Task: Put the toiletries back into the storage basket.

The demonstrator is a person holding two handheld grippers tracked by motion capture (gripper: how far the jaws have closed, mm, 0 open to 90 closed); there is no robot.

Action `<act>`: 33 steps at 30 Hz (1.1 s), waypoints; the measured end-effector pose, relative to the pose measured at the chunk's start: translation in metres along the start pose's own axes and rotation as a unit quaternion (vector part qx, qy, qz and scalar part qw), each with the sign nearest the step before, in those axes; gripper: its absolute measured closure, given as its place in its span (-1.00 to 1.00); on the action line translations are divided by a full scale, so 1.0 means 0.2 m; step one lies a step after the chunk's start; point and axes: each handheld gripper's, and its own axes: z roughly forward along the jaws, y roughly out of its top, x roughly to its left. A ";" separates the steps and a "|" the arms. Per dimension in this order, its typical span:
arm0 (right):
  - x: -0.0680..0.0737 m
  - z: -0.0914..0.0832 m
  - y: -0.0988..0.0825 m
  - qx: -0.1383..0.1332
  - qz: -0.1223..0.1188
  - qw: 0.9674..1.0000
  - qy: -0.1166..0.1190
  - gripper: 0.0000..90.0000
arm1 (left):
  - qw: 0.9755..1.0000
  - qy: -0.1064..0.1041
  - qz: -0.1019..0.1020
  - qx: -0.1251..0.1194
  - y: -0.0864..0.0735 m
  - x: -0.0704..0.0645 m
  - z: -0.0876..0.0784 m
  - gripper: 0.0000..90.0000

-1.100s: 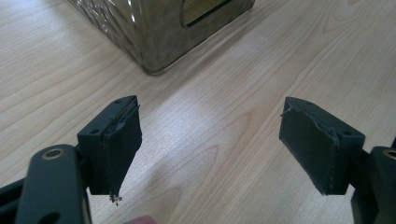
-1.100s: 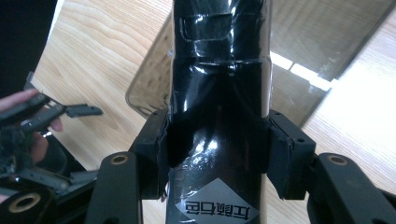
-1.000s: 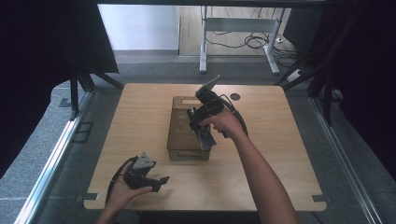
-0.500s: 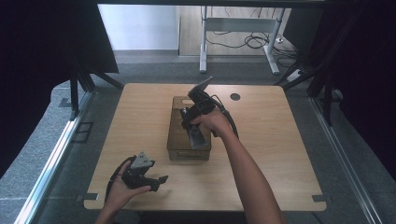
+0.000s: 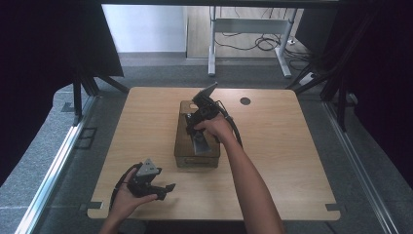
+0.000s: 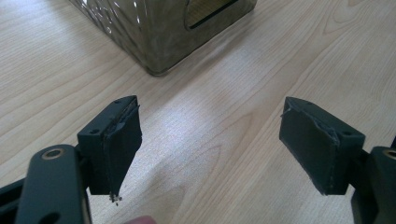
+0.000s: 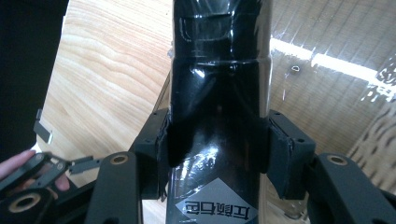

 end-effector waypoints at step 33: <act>-0.07 0.23 0.06 -0.005 0.094 0.995 0.019 0.06 | 1.000 -0.002 0.002 -0.001 0.00 -0.01 0.00 -0.53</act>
